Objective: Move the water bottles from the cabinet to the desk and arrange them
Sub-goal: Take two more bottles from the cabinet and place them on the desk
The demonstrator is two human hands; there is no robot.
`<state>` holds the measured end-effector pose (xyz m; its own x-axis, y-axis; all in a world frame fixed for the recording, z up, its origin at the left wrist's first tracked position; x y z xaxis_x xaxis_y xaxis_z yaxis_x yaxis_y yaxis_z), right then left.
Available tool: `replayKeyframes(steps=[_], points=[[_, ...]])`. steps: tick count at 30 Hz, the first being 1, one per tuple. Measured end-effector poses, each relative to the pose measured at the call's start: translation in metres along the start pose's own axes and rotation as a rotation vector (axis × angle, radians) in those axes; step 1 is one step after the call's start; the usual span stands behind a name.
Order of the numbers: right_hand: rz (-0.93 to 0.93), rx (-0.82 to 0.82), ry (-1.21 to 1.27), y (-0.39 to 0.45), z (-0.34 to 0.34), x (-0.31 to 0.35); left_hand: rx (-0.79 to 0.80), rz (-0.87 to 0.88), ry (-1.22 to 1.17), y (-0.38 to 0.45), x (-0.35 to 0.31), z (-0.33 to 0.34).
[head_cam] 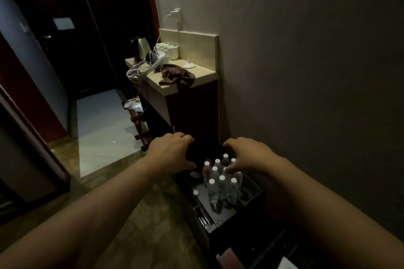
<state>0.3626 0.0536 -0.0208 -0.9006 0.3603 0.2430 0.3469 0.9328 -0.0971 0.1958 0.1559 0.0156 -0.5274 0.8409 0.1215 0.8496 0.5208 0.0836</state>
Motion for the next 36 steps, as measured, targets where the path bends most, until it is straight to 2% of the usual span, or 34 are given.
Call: replayKeyframes(steps=[8, 12, 20, 25, 30, 36], points=[[0.075, 0.028, -0.051, 0.123, 0.009, -0.003, 0.029, 0.044, -0.134, 0.104, 0.074, 0.057], [0.173, 0.049, -0.039, 0.165, 0.029, -0.012, 0.068, 0.146, -0.187, 0.158, 0.101, 0.099], [0.580, 0.042, 0.083, 0.220, 0.089, -0.025, 0.161, 0.483, -0.242, 0.275, 0.133, 0.205], [0.837, 0.080, 0.196, 0.232, 0.145, -0.013, 0.236, 0.610, -0.316, 0.311, 0.151, 0.269], [1.074, 0.083, 0.373, 0.227, 0.207, -0.014, 0.347, 0.610, -0.425, 0.324, 0.148, 0.331], [1.261, 0.098, 0.498, 0.219, 0.297, -0.031, 0.445, 0.560, -0.499, 0.325, 0.128, 0.419]])
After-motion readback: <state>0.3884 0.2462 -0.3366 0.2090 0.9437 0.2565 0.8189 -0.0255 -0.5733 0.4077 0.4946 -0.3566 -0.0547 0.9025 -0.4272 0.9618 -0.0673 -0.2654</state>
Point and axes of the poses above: each hand's wrist, its own y-axis towards the middle knuckle, its own z-axis out of the palm, x = y × z, the point moved 6 cm from there along y, towards the middle knuckle, and after that the axes turned 5 degrees about z, right-handed, at the moved point
